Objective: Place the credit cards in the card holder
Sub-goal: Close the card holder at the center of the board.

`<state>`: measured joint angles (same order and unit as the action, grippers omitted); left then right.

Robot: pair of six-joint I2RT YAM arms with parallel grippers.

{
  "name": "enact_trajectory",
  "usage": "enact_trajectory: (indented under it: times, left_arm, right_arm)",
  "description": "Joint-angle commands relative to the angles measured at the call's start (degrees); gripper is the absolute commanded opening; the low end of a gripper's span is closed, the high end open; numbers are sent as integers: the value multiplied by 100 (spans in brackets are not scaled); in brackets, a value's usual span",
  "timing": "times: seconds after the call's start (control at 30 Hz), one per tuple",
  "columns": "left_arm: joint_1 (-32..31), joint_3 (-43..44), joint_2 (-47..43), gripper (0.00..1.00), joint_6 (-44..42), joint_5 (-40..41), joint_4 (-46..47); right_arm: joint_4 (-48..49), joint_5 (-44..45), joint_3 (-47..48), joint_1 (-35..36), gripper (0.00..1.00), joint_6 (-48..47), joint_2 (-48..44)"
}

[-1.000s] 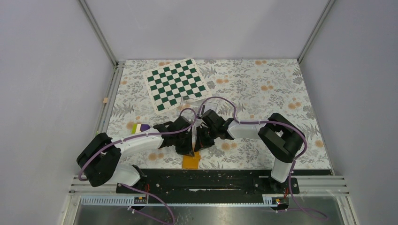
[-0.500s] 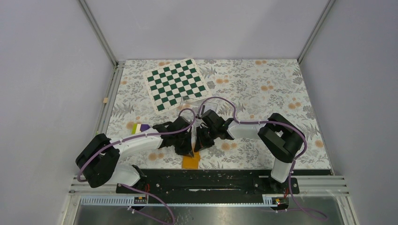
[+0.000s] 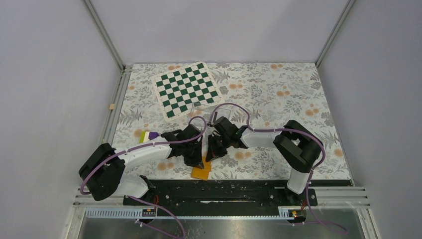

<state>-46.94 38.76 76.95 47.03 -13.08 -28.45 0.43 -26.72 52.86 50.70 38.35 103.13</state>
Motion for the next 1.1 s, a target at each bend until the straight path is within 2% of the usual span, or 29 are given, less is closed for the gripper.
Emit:
enact_trajectory:
  times: [0.0,0.47,0.83,1.07]
  left_arm:
    - [42,-43,24,0,-33,226,2]
    - [80,284,51,0,-255,291,68]
    - [100,133,340,0,-231,-123,328]
    - [97,170,260,0,-238,180,-25]
  right_arm:
    - [-381,74,31,74,0,-190,109]
    - [-341,-13,31,72,0,-188,142]
    - [-334,-15,23,72,0,-190,111]
    - [-337,-21,22,67,0,-188,100]
